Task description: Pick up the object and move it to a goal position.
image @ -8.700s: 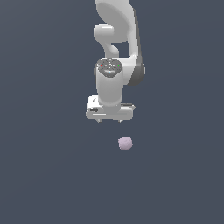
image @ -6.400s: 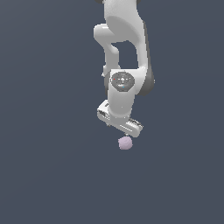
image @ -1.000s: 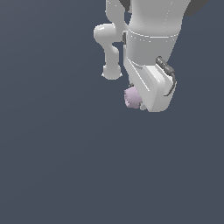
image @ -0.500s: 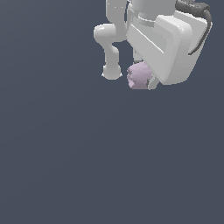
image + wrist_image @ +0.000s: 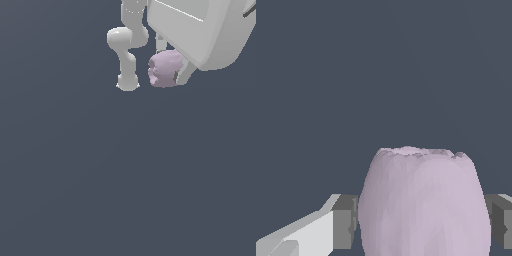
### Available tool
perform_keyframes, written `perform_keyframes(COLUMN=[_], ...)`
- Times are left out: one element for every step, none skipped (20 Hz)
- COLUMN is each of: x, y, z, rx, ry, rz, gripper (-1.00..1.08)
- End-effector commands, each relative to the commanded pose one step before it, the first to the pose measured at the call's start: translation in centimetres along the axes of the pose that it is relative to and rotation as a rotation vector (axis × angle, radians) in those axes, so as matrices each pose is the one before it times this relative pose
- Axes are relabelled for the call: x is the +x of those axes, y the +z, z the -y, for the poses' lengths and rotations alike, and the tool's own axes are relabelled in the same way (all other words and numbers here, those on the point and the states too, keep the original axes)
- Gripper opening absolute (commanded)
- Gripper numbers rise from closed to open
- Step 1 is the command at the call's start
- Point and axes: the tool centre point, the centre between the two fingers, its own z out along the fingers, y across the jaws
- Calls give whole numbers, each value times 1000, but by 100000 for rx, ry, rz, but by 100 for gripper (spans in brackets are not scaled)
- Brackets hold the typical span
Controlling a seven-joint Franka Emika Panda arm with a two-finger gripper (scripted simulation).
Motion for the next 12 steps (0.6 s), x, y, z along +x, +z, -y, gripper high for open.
perform_keyframes(x=[-9,0,-1,-1,-1,-1,-1,-1,-1,-1,0,0], y=[-524,-150,-129,-110,-94,-79,-65,-52,-39,-28,-16,-5], z=[50,18,18,16,14,12,11,9,7,5,3,1], rx=[-45,6,0,0,0,0,0,0,0,0,0,0], ry=[-16,-27,0,0,0,0,0,0,0,0,0,0], rz=[2,40,0,0,0,0,0,0,0,0,0,0], gripper=[-100,-100,-100,-100,-100,-100,-100,-100,-100,-100,-100,-100])
